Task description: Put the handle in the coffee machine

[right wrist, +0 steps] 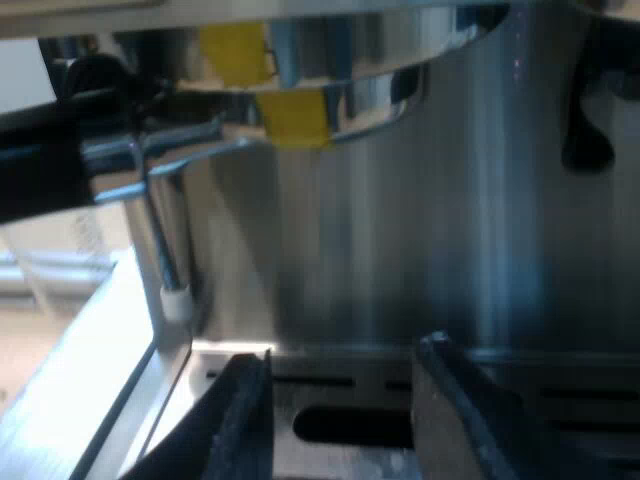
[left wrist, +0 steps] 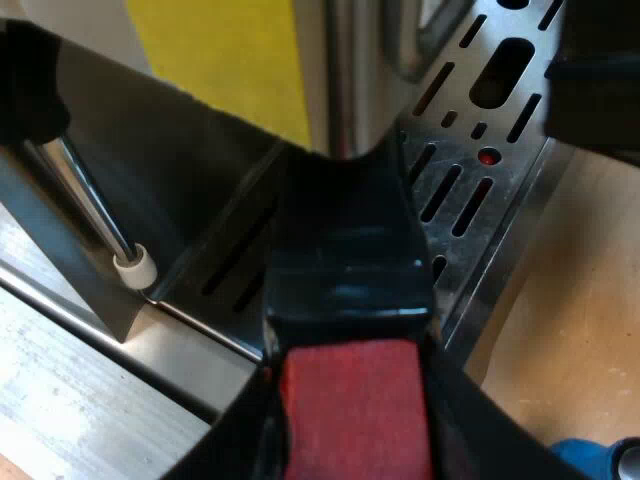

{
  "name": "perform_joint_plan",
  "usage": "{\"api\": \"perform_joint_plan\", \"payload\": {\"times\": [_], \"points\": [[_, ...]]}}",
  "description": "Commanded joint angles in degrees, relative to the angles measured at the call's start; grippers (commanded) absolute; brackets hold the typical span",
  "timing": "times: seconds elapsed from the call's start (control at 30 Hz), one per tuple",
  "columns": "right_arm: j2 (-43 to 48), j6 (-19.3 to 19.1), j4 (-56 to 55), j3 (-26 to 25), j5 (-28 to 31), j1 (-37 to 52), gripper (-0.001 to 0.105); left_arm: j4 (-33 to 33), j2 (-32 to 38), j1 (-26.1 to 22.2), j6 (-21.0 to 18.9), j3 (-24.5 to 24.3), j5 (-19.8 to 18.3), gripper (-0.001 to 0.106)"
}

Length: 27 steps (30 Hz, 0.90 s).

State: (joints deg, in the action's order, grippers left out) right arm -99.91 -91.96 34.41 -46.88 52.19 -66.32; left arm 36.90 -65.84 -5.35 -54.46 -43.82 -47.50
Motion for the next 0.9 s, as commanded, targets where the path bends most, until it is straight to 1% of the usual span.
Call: {"api": "perform_joint_plan", "payload": {"times": [0.03,0.13,0.2,0.33,0.4,0.63,0.67,0.7,0.8,0.9], "points": [[-2.2,-1.3,5.2,-0.3,-0.1,0.9,0.036,-1.1,1.2,0.0,0.4,-1.3,-7.4,0.000],[-4.8,-3.1,9.1,-0.7,-0.1,1.9,0.036,-1.1,1.2,0.0,0.4,-1.3,-7.4,0.000],[-7.3,-5.9,12.6,-1.7,-0.4,2.9,0.036,-1.1,1.2,0.0,0.4,-1.3,-7.4,0.000],[-10.5,-8.2,17.0,-3.8,-1.2,4.6,0.036,-1.1,1.2,0.0,0.4,-1.3,-7.8,0.000],[-12.2,-9.4,17.6,-5.8,-2.0,5.6,0.036,-1.1,1.2,0.0,0.4,-1.3,-7.7,0.000],[-15.0,-12.1,17.6,-11.0,-2.1,6.7,0.036,-1.1,1.2,0.0,0.4,-1.3,-7.7,0.000],[-15.0,-13.6,17.6,-11.7,-2.1,6.8,0.036,-1.1,1.2,0.0,0.4,-1.3,-7.7,0.000],[-15.0,-14.0,17.6,-11.9,-2.1,6.8,0.036,-1.1,1.2,0.0,0.4,-1.3,-7.7,0.000],[-15.0,-19.0,19.9,-13.0,-2.1,6.8,0.036,-1.1,1.2,0.0,0.4,-1.3,-7.7,0.000],[-15.0,-20.7,22.4,-13.0,-1.6,6.8,0.036,-1.1,1.2,0.0,0.4,-1.3,-7.7,0.000]]}}
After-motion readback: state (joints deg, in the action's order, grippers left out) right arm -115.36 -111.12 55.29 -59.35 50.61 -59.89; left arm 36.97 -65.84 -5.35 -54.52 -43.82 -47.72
